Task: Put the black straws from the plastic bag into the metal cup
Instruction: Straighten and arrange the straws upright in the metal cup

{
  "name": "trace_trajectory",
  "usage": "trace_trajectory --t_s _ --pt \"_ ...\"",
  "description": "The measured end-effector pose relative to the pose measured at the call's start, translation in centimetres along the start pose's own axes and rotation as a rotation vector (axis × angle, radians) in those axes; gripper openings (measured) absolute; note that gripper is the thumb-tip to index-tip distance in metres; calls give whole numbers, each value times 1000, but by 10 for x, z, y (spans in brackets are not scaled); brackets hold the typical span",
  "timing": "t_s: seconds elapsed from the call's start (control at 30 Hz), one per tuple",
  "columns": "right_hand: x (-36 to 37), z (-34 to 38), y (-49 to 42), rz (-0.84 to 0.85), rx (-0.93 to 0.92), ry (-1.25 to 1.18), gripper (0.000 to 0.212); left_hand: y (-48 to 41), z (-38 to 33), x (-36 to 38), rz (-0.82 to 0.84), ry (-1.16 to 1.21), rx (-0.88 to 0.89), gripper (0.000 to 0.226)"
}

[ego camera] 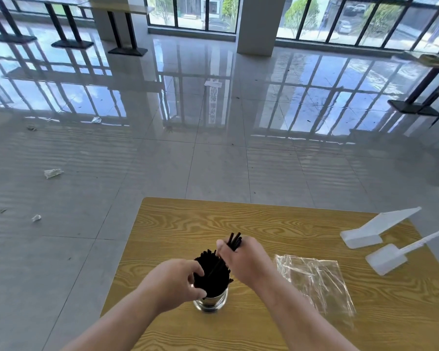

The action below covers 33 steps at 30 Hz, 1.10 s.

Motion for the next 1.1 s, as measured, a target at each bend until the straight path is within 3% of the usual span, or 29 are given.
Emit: trace_trajectory --t_s 0.17,0.5,0.7,0.83,0.97,1.1 --pt "25 -22 5 135 44 148 23 -1 -16 17 60 -188 108 54" --pt "19 -40 4 73 60 127 27 -10 -34 27 61 -409 206 27" --pt "10 -45 1 31 62 89 19 -14 -51 1 -31 -488 275 21" --pt "0 -45 -2 -33 65 24 8 -16 -57 -54 -67 -309 180 16" --pt "-11 -45 -4 -76 99 -111 14 -13 -49 -116 -96 -63 65 14" --pt "-24 -47 -5 -123 169 -247 19 -9 -37 -157 -97 302 59 8"
Point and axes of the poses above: each hand's wrist, its own y-axis away from the middle knuckle, its own x-axis out of the palm, z = x × y, the point moved 5 cm from there along -y, towards the middle knuckle, and after that the axes turned 1 degree about -z, right-handed, at the moved point
